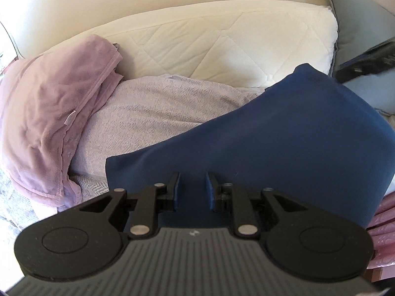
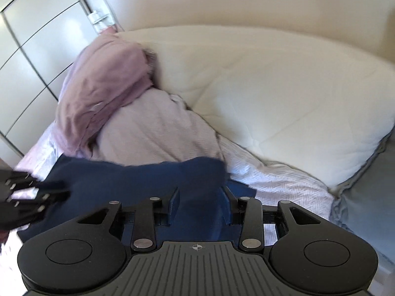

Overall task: Fold clothes
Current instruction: 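Smooth the sweatshirt flat on the stack with both grippers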

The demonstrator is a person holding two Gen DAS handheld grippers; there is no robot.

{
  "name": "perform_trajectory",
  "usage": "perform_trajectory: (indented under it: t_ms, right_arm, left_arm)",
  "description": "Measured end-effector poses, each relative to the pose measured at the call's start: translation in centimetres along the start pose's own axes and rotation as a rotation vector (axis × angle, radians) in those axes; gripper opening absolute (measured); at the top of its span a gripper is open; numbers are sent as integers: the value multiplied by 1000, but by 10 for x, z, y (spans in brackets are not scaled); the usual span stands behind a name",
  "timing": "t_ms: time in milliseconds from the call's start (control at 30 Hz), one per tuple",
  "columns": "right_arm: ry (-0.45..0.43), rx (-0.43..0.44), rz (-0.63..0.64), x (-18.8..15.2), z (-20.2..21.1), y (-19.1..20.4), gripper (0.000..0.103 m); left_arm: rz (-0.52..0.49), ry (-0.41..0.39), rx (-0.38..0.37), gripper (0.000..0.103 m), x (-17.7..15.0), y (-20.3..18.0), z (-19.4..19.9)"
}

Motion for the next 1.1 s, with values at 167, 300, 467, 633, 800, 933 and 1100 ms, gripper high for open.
perform_trajectory:
  t_ms: [167, 300, 467, 633, 800, 933, 1100]
  right_arm:
    - [-27, -14, 206, -29, 38, 58, 39]
    - [136, 11, 210, -58, 9, 67, 39]
    - [137, 2, 207, -58, 10, 67, 40]
    - [136, 5, 196, -60, 9, 62, 40]
    - [102, 30, 126, -54, 25, 54, 40]
    - [71, 57, 78, -59, 48, 49, 40]
    - [79, 73, 64, -86, 43, 52, 41]
  left_arm:
    - [-20, 14, 13, 16, 0, -5, -1]
    - [-33, 24, 9, 16, 1, -9, 1]
    - [-8, 13, 1, 17, -2, -13, 25]
    - [37, 12, -63, 17, -28, -32, 65]
    - [55, 62, -65, 18, -52, -38, 54]
    - [76, 52, -66, 18, -51, -34, 50]
    - [82, 33, -42, 20, -52, -38, 57]
Point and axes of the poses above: each gripper's, at about its wrist camera, not at the fingertips, and z roughly against the way its jaws point, y to its left, x to its top, the point moved 4 cm from there along -z, roughly the way its jaws point, and after that the axes turned 12 degrees about -x, right-handed, at the moved point
